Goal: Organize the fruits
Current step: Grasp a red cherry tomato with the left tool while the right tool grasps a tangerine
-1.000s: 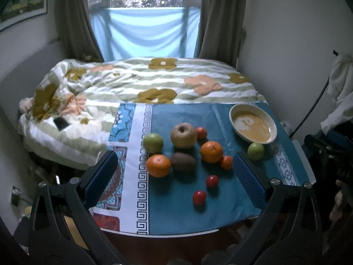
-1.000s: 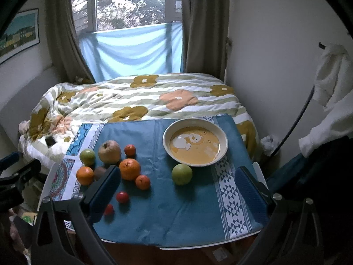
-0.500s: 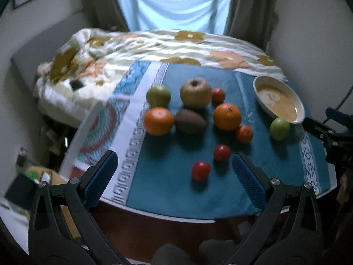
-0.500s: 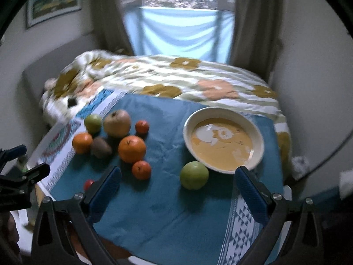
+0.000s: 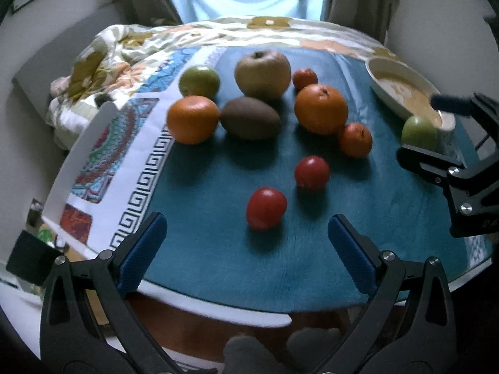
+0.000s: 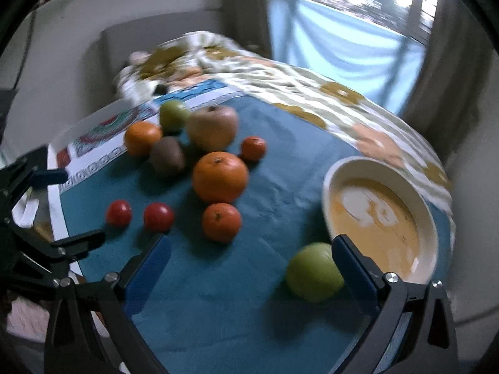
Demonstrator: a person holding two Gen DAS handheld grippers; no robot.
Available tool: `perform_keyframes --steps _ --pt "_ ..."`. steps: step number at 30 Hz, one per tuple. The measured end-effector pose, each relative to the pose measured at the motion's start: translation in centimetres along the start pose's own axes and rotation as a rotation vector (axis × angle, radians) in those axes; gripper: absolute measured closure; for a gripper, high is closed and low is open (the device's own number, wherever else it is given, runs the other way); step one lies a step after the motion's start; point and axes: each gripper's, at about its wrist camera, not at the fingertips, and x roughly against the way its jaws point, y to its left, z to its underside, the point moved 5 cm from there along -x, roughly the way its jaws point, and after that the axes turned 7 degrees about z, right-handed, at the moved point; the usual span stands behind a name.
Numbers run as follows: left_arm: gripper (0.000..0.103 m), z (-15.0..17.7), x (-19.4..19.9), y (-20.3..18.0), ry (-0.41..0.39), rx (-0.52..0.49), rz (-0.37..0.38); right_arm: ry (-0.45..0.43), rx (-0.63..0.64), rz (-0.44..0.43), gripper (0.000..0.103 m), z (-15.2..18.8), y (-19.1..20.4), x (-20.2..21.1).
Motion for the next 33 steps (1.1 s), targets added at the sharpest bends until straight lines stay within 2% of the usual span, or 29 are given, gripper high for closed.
perform_keyframes --steps 3,5,9,13,15,18,20,22,28,31,33 --pt "0.005 0.1 -1.1 -0.2 0.020 -0.022 0.001 0.004 0.042 -0.044 0.003 -0.2 0.7 -1.3" --pt "0.015 0.1 -1.8 -0.2 0.034 -0.028 0.010 0.012 0.063 -0.058 0.004 -0.2 1.1 -2.2" --pt "0.026 0.0 -2.8 -0.4 0.049 -0.037 0.023 0.049 0.066 -0.093 0.015 0.1 1.5 -4.0" --pt "0.042 0.0 -3.4 -0.5 0.065 -0.050 0.030 0.078 0.061 -0.108 0.020 0.3 1.6 -5.3" --pt "0.048 0.0 -3.6 -0.5 0.069 -0.052 0.038 0.093 0.061 -0.117 0.027 0.5 1.7 -5.7" --pt "0.055 0.0 -3.5 -0.6 0.071 -0.056 0.048 0.097 0.068 -0.119 0.028 0.6 1.7 -6.0" --pt "0.063 -0.1 -3.6 -0.6 0.071 -0.062 0.051 0.095 0.076 -0.117 0.030 0.5 1.9 -6.3" --pt "0.066 -0.1 -3.6 -0.8 0.072 -0.070 0.051 0.094 0.088 -0.114 0.034 0.4 2.1 -6.4" --pt "0.066 -0.3 -3.7 -0.9 0.075 -0.070 0.045 0.094 0.123 -0.116 0.045 0.1 2.6 -6.8" --pt "0.066 -0.2 -3.7 -0.9 0.074 -0.067 0.045 0.093 0.130 -0.114 0.055 0.0 2.6 -6.9" --pt "0.066 -0.2 -3.6 -0.9 0.073 -0.065 0.040 0.099 0.130 -0.128 0.068 0.0 2.7 -7.0"
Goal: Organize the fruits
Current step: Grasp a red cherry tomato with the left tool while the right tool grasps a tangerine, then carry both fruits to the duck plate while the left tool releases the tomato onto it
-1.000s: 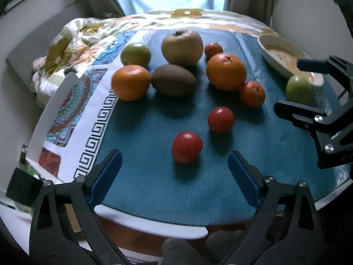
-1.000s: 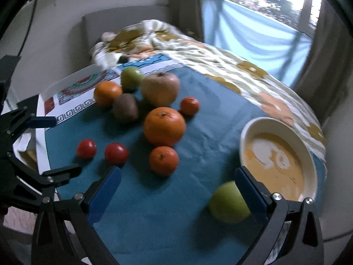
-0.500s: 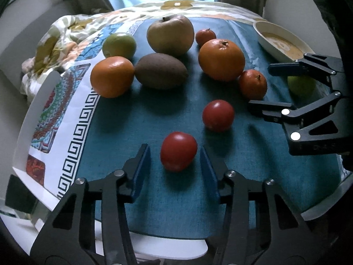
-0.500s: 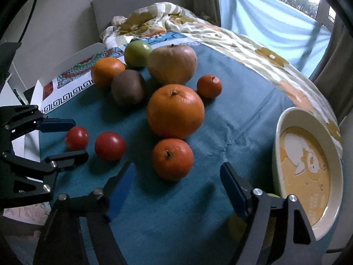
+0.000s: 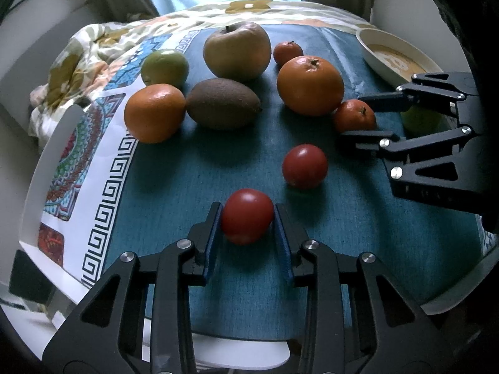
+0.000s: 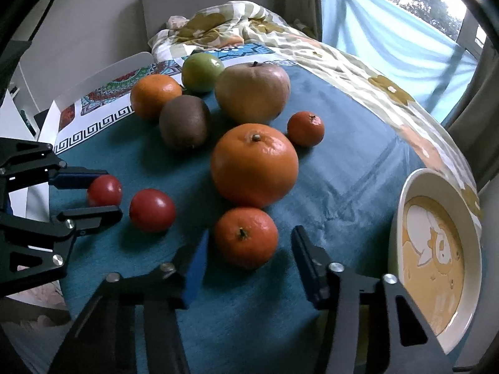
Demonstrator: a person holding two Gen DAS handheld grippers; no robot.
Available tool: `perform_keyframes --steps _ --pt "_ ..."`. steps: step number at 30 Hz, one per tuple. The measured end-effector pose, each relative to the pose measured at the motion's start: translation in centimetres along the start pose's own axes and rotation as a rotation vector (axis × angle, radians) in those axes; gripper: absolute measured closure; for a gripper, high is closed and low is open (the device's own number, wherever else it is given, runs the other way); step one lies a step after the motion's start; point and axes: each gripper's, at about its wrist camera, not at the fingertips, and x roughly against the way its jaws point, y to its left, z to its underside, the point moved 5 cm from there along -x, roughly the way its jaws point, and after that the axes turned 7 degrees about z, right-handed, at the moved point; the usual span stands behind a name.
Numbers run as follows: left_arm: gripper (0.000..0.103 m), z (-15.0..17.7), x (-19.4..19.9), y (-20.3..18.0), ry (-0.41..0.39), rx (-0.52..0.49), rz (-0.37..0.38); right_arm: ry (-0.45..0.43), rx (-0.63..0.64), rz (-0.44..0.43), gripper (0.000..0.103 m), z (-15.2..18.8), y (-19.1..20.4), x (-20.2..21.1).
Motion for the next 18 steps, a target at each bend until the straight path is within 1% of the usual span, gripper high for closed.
perform_keyframes --steps 4,10,18 --pt "0.066 0.0 0.1 0.1 0.000 0.005 -0.007 -0.002 -0.002 0.005 0.068 -0.1 0.0 0.2" --pt "0.066 -0.4 1.0 -0.1 -0.014 0.009 -0.016 -0.027 -0.010 0.012 0.068 -0.2 -0.3 1.7" --pt "0.066 -2.1 4.1 -1.1 -0.058 -0.019 -0.039 -0.076 -0.063 0.026 0.068 -0.7 -2.1 5.6"
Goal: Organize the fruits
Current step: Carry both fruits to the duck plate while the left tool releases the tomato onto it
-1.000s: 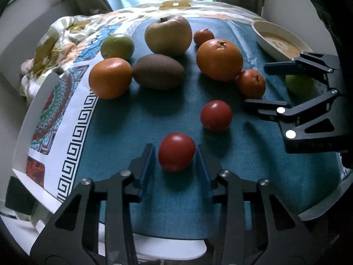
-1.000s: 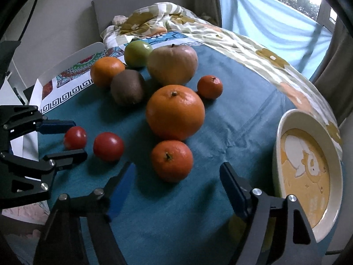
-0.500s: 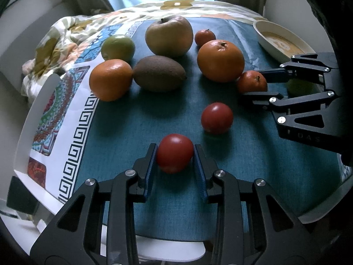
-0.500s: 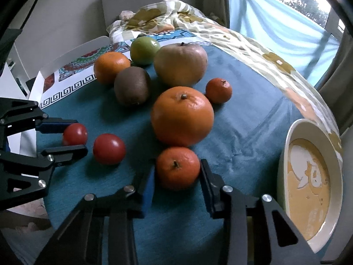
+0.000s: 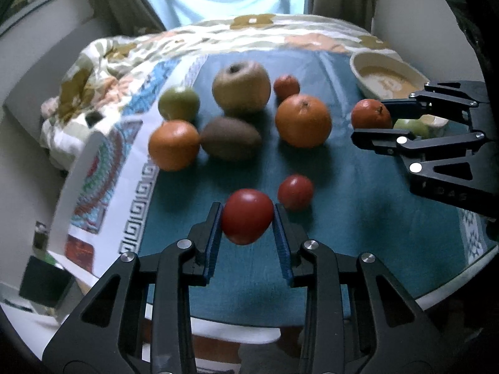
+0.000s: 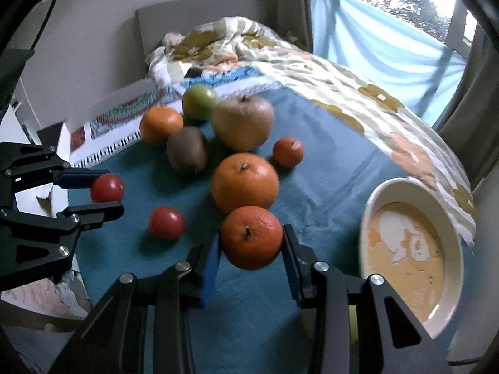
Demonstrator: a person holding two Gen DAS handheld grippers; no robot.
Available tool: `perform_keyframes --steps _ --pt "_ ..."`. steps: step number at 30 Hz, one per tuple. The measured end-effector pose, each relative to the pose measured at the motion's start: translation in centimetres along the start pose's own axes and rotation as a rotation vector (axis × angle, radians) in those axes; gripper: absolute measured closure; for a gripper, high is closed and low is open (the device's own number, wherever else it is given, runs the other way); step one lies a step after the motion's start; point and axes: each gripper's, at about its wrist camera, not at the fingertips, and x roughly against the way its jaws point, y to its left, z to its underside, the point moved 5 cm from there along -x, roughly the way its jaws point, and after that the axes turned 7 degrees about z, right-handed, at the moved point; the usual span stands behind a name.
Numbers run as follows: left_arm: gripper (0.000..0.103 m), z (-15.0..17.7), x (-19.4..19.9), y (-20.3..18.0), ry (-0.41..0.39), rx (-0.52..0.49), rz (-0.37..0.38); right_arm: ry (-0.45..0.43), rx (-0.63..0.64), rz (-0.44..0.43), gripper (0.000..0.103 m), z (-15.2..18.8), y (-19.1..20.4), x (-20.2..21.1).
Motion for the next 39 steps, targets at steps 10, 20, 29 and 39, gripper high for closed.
perform_keyframes --steps 10,20,29,39 --pt "0.066 -6.4 4.4 -2.6 -0.108 -0.058 0.019 -0.062 -0.131 0.077 0.068 -1.4 -5.0 6.0" --pt "0.066 -14.3 3.4 -7.0 -0.171 -0.194 0.132 -0.054 -0.314 0.212 0.068 -1.2 -12.3 8.7" --pt "0.066 -20.3 -2.6 -12.5 -0.129 -0.329 0.291 0.019 -0.484 0.340 0.068 0.6 -18.8 7.4" --pt "0.066 -23.6 -10.7 -18.6 -0.013 -0.452 0.420 0.088 -0.646 0.416 0.068 3.0 -24.0 4.9"
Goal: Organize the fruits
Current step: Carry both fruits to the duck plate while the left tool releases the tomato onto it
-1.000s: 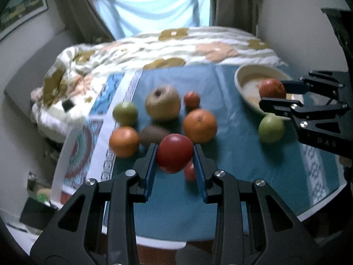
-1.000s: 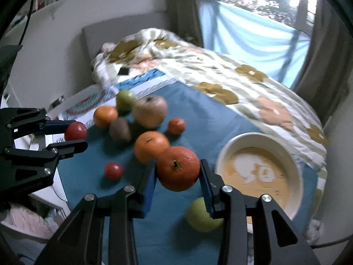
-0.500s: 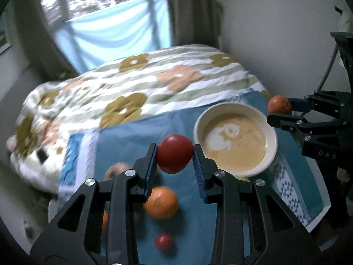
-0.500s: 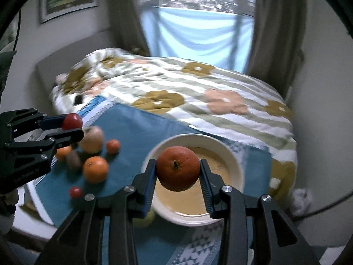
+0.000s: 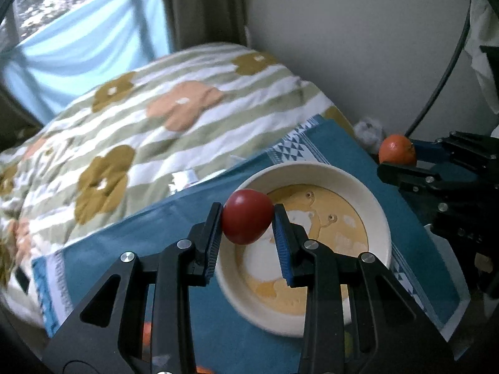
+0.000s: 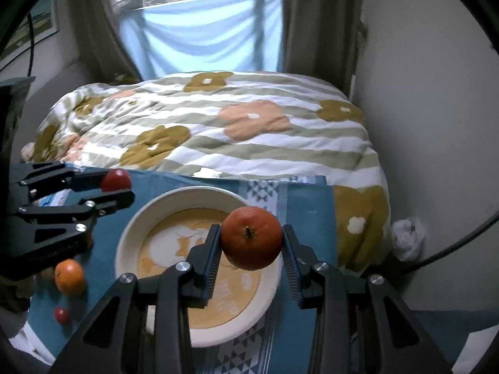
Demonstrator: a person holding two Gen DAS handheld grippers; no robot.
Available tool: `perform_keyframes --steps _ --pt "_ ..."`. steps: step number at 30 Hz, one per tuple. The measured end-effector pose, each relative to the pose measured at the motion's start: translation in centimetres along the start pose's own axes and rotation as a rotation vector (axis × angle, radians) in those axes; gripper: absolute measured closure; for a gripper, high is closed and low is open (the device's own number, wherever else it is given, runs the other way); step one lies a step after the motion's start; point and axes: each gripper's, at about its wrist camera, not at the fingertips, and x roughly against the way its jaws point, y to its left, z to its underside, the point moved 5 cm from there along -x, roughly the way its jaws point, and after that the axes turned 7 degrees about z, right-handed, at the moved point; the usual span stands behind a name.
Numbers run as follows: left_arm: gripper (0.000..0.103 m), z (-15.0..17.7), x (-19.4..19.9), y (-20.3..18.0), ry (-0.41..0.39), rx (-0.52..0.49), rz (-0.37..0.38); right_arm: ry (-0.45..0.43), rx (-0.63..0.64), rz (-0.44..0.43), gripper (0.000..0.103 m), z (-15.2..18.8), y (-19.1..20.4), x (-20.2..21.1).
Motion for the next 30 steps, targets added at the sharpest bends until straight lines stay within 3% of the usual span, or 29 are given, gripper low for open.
perform_keyframes --steps 9,16,18,20,22,30 --pt "0.066 -0.6 -7.4 -1.2 0.129 -0.101 0.046 0.053 -0.082 0.032 0.068 0.4 -1.7 -2.6" --pt "0.066 -0.2 -8.7 -1.4 0.158 -0.161 0.030 0.068 -0.118 0.047 0.068 0.7 -2.2 -3.2" --pt "0.056 -0.2 -8.6 -1.4 0.168 -0.164 0.038 0.072 -0.127 0.048 0.068 0.8 -2.3 -3.3" --pt "0.002 -0.3 -8.0 -1.3 0.152 -0.167 0.036 0.074 -0.132 0.047 0.068 0.9 -2.4 -3.3" --pt "0.000 -0.5 -6.9 -1.2 0.107 -0.169 0.037 0.076 -0.135 0.044 0.068 0.9 -2.4 -3.4" --pt "0.000 -0.1 -4.9 -0.4 0.100 -0.141 0.028 0.076 -0.111 0.023 0.068 1.0 -1.5 -3.3"
